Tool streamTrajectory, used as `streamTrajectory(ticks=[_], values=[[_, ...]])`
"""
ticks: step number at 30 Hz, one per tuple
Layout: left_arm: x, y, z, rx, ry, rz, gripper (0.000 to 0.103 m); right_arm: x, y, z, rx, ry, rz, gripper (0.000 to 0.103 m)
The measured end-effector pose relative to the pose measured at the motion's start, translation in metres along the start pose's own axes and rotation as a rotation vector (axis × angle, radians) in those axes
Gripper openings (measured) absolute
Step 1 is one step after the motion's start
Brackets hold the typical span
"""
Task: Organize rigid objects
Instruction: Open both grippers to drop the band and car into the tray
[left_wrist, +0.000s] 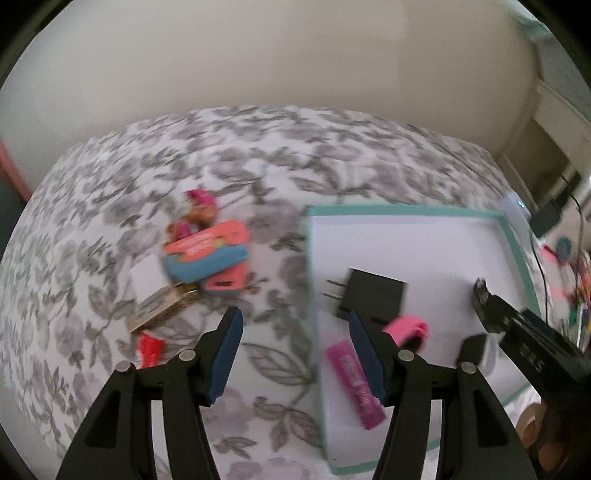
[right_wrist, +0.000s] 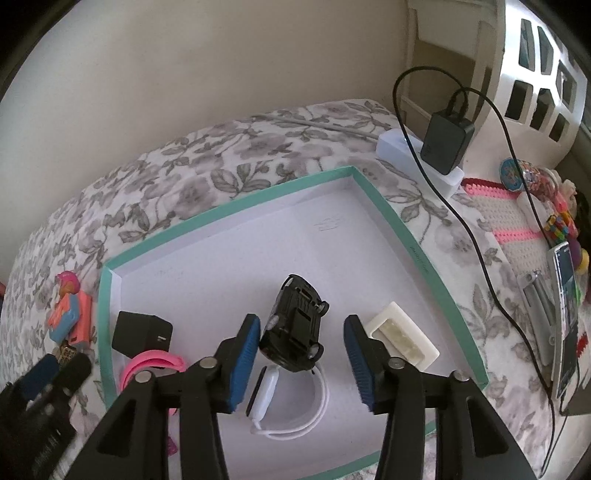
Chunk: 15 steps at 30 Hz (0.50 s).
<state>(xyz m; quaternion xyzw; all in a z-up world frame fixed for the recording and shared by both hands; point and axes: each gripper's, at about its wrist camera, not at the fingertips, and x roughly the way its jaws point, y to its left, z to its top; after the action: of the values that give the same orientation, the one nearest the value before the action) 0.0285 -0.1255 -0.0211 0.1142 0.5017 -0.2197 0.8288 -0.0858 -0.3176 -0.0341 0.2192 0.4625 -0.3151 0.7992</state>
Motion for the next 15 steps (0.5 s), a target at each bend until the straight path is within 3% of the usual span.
streamTrajectory(ticks=[3, 6, 12, 15], values=[[0.003, 0.020, 0.002, -0.071, 0.016, 0.023, 0.068, -0.001, 0.005, -0.001, -0.018, -0.009, -0.001, 0.073], [0.004, 0.039, 0.003, -0.125, 0.030, 0.060, 0.069, -0.003, 0.013, -0.002, -0.055, -0.021, -0.003, 0.077], [0.006, 0.074, 0.003, -0.219, 0.045, 0.128, 0.083, -0.006, 0.027, -0.003, -0.109, -0.039, 0.006, 0.092], [0.004, 0.091, 0.003, -0.255, 0.047, 0.146, 0.084, -0.007, 0.035, -0.005, -0.137, -0.048, 0.008, 0.097]])
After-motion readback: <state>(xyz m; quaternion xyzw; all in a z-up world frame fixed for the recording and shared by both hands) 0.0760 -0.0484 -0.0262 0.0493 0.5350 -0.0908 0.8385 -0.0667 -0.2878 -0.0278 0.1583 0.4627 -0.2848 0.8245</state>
